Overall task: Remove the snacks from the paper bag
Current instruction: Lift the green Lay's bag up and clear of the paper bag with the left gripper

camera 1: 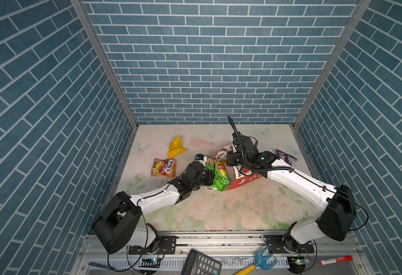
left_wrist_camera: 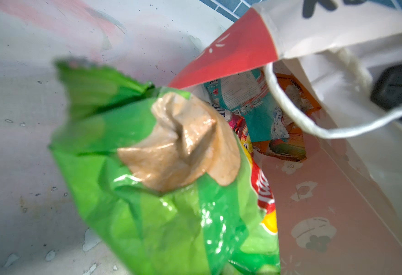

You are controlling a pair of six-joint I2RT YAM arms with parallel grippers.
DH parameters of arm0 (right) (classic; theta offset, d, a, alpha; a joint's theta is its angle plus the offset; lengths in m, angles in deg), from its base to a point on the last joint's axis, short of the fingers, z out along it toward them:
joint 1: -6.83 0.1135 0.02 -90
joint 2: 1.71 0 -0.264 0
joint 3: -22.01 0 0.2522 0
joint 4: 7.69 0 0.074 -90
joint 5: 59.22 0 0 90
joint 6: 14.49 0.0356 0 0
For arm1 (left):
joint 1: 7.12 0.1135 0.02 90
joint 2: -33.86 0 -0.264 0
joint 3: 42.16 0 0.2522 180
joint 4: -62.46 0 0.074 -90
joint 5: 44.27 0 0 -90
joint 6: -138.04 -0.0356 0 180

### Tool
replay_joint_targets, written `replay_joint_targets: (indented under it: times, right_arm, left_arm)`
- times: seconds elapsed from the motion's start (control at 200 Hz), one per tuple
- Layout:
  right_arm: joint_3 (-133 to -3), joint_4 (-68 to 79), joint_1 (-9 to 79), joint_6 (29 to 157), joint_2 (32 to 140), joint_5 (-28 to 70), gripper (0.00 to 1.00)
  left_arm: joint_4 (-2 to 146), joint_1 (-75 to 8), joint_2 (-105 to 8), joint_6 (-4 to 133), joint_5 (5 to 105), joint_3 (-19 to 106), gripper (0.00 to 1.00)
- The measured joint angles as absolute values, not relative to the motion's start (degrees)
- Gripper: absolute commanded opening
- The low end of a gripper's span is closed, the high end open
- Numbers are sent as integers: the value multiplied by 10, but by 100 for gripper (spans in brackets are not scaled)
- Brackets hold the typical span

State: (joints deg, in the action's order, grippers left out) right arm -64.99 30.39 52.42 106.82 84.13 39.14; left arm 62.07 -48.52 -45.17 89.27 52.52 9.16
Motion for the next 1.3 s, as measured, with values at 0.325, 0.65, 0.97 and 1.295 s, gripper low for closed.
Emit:
replay_joint_targets:
  times: [0.325,0.65,0.97,1.295]
  right_arm:
    - [-651,285,524,1068,848,386,0]
    - [-651,275,522,1045,852,362,0]
    - [-628,238,521,1020,848,342,0]
    - [-616,229,521,983,840,329,0]
  left_arm:
    - [657,-482,-425,882,518,92,0]
    - [730,-480,-400,872,500,114,0]
    - [782,-480,-380,870,488,138,0]
    - [825,-480,-366,870,483,156,0]
